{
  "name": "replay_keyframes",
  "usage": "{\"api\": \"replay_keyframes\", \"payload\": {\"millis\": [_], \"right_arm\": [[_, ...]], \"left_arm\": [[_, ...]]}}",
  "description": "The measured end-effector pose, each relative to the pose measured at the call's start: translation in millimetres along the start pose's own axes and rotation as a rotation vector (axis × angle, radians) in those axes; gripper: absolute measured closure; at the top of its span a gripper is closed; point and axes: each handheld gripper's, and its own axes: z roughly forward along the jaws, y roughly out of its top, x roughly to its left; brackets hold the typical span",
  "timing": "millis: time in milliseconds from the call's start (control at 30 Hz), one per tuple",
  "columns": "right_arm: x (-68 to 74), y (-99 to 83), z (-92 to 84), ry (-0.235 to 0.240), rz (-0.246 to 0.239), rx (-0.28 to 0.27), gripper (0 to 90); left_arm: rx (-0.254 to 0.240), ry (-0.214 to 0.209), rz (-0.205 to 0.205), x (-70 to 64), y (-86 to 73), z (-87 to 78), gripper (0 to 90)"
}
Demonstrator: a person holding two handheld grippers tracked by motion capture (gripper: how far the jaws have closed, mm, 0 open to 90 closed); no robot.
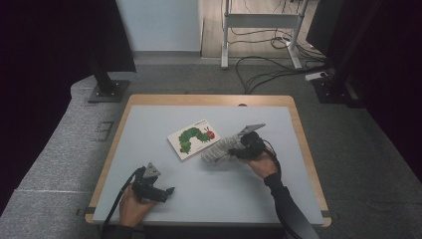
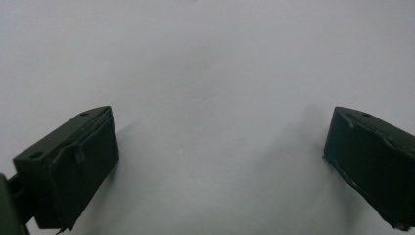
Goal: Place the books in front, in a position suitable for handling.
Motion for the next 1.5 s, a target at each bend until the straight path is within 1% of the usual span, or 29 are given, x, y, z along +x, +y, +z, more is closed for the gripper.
{"api": "replay_keyframes", "payload": {"millis": [33, 133, 167, 200, 267, 300, 333, 400, 433, 467, 533, 567, 733, 967, 1000, 1100, 1133, 1167, 1267, 1300, 1367, 1400, 1500], "right_arm": [[-1.2, -1.8, -7.8, -0.004, 0.0, -0.007, 56.1], [-2.1, -4.1, -14.2, -0.012, 0.001, -0.008, 56.1], [-3.1, -5.7, -18.2, -0.018, -0.002, -0.008, 56.0], [-4.9, -8.6, -24.6, -0.018, 0.007, -0.014, 56.0], [-5.4, -9.7, -27.0, -0.021, 0.011, -0.016, 56.0], [-6.8, -12.8, -34.7, -0.029, 0.017, -0.02, 56.0], [-6.8, -12.8, -34.7, -0.029, 0.017, -0.02, 56.0], [-8.6, -17.2, -44.7, -0.037, 0.013, -0.026, 56.0], [-8.6, -17.2, -44.7, -0.037, 0.013, -0.026, 56.0], [-10.7, -21.8, -52.9, -0.051, 0.022, -0.032, 56.0], [-11.5, -23.4, -55.6, -0.055, 0.027, -0.033, 56.0], [-14.0, -27.9, -62.2, -0.068, 0.037, -0.039, 56.0], [-21.3, -39.6, -78.8, -0.087, 0.059, -0.042, 55.9], [-27.1, -58.6, -101.3, -0.127, 0.082, -0.042, 55.9], [-27.1, -58.6, -101.3, -0.127, 0.082, -0.042, 55.9], [-30.4, -71.2, -111.7, -0.149, 0.098, -0.039, 55.9], [-30.4, -71.2, -111.7, -0.149, 0.098, -0.039, 55.9], [-31.4, -78.2, -116.9, -0.158, 0.11, -0.041, 55.9], [-31.8, -83.6, -120.7, -0.167, 0.117, -0.04, 55.9], [-32.3, -89.7, -124.6, -0.176, 0.122, -0.041, 55.9], [-32.1, -96.0, -127.3, -0.182, 0.129, -0.041, 55.8], [-32.1, -96.0, -127.3, -0.182, 0.129, -0.041, 55.8], [-31.3, -109.4, -127.6, -0.191, 0.14, -0.034, 55.7]], "left_arm": [[0.0, 0.0, 0.0, 0.0, 0.0, 0.0, 0.0], [0.0, 0.0, 0.0, 0.0, 0.0, 0.0, 0.0], [0.0, 0.0, 0.0, 0.0, 0.0, 0.0, 0.0], [0.0, 0.0, 0.0, 0.0, 0.0, 0.0, 0.0], [0.0, 0.001, 0.0, 0.0, 0.0, 0.0, 0.0], [0.001, 0.001, 0.0, 0.0, 0.0, 0.0, 0.0], [0.001, 0.001, 0.0, 0.0, 0.0, 0.0, 0.0], [0.0, 0.0, 0.001, 0.0, 0.0, 0.0, 0.0], [0.0, 0.0, 0.001, 0.0, 0.0, 0.0, 0.0], [0.0, 0.0, 0.0, 0.0, 0.0, 0.0, 0.0], [0.0, 0.0, 0.0, 0.0, 0.0, 0.0, 0.0], [0.001, 0.001, 0.0, 0.0, 0.0, 0.0, 0.0], [0.004, 0.0, 0.004, 0.3, 0.1, -0.2, 0.0], [0.0, 0.0, 0.0, 0.0, 0.0, 0.0, 0.0], [0.0, 0.0, 0.0, 0.0, 0.0, 0.0, 0.0], [0.0, 0.0, 0.0, 0.0, 0.0, 0.0, 0.0], [0.0, 0.0, 0.0, 0.0, 0.0, 0.0, 0.0], [0.0, 0.0, 0.0, 0.0, 0.0, 0.0, 0.0], [0.0, 0.0, 0.0, 0.0, 0.0, 0.0, 0.0], [0.0, 0.0, 0.0, 0.0, 0.0, 0.0, 0.0], [0.0, 0.0, 0.001, 0.0, 0.0, 0.0, 0.0], [0.0, 0.0, 0.001, 0.0, 0.0, 0.0, 0.0], [0.0, 0.0, 0.0, 0.0, 0.0, 0.0, 0.0]]}}
